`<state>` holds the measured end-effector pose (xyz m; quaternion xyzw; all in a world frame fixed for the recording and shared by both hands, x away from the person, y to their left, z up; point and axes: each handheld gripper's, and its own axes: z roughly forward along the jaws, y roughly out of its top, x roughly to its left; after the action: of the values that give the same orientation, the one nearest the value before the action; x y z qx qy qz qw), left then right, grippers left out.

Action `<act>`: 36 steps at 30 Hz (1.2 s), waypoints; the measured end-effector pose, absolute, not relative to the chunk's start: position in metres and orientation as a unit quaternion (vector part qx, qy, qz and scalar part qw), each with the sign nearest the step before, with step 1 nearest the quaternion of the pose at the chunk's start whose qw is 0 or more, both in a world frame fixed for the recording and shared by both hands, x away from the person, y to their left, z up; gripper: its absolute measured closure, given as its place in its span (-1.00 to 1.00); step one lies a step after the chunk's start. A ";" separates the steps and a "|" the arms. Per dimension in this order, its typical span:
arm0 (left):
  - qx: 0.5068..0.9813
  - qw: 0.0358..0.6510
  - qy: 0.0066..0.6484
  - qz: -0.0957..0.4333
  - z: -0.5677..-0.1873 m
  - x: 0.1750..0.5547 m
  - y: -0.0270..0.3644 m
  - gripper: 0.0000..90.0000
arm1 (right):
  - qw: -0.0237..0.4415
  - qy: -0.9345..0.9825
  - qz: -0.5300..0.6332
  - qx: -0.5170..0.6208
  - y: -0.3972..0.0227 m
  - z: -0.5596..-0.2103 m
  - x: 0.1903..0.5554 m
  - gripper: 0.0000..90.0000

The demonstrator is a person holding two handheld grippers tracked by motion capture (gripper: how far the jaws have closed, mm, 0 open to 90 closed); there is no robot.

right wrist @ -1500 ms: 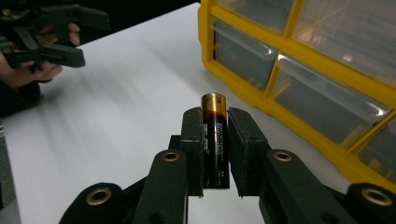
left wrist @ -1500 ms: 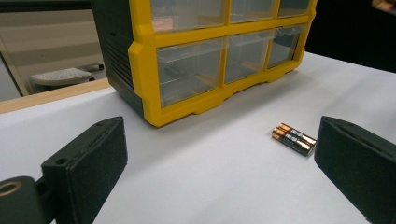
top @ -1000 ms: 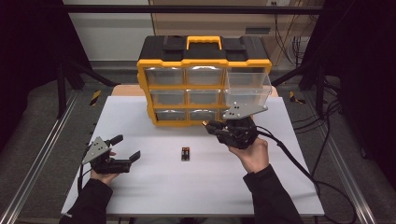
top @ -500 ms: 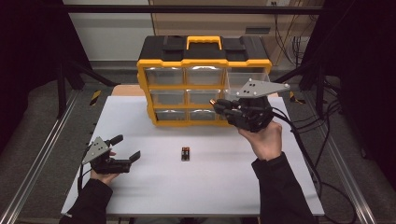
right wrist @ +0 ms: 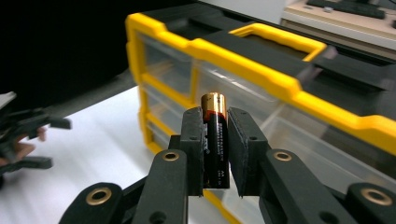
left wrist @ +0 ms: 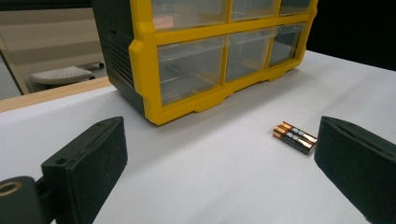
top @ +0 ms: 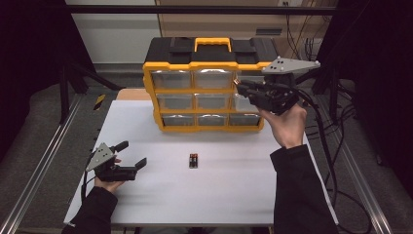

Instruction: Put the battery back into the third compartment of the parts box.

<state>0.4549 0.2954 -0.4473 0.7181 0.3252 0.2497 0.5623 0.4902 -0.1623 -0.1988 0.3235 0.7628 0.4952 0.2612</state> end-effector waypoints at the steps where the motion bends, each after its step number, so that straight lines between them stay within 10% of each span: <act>1: 0.718 0.563 0.325 0.250 -0.447 0.455 0.295 -0.96 | 0.263 0.761 0.495 0.329 -0.164 -0.198 0.493 0.71; 36: 0.717 0.563 0.325 0.250 -0.447 0.455 0.296 -0.95 | 0.278 0.773 0.381 0.423 -0.175 -0.223 0.542 0.69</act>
<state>0.4549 0.2961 -0.4472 0.7173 0.3254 0.2502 0.5630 0.5416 -0.1753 -0.2233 0.4231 0.7734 0.3813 0.2783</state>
